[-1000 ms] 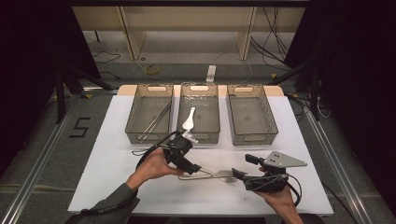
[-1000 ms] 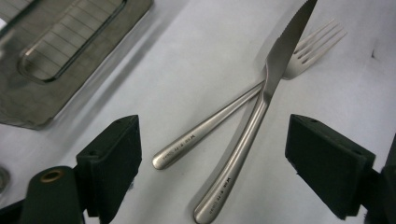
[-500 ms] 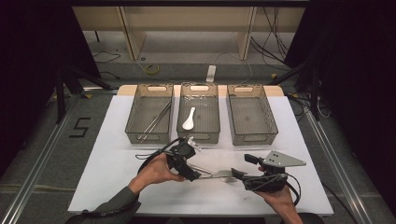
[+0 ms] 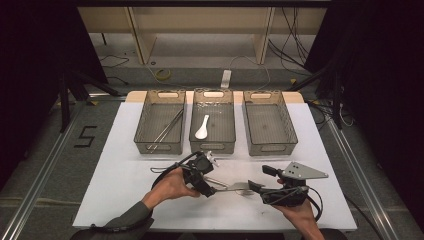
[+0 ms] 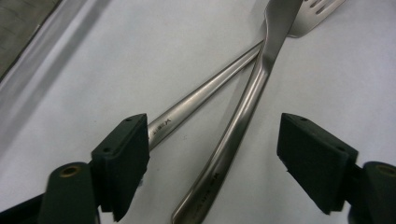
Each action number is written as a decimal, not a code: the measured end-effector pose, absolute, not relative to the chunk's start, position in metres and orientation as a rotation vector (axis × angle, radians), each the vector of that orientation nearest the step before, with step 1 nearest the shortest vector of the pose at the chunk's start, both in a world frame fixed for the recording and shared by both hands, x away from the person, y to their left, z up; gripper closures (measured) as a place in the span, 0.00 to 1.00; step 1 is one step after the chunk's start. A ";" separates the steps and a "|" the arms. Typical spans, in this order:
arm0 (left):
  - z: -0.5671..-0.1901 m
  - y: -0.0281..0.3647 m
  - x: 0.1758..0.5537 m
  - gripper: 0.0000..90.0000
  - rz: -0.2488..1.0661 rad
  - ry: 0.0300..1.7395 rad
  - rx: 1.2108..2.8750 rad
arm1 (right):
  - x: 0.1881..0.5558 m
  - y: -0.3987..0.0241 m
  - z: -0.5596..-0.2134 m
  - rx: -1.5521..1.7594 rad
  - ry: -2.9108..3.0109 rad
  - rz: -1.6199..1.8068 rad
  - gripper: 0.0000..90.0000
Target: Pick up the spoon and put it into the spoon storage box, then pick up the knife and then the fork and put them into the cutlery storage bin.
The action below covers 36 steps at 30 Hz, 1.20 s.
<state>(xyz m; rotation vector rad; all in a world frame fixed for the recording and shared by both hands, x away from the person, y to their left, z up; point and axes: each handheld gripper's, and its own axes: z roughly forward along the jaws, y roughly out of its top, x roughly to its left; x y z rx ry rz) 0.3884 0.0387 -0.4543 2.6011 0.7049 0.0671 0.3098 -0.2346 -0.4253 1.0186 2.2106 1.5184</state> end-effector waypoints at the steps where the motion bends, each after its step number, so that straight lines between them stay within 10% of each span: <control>1: -0.455 0.038 0.388 0.30 0.069 0.709 2.599 | 0.310 -0.235 -0.425 1.015 2.210 1.518 0.29; 36: -0.466 0.029 0.383 0.60 0.097 0.616 2.657 | 0.308 -0.233 -0.425 1.004 2.216 1.507 0.29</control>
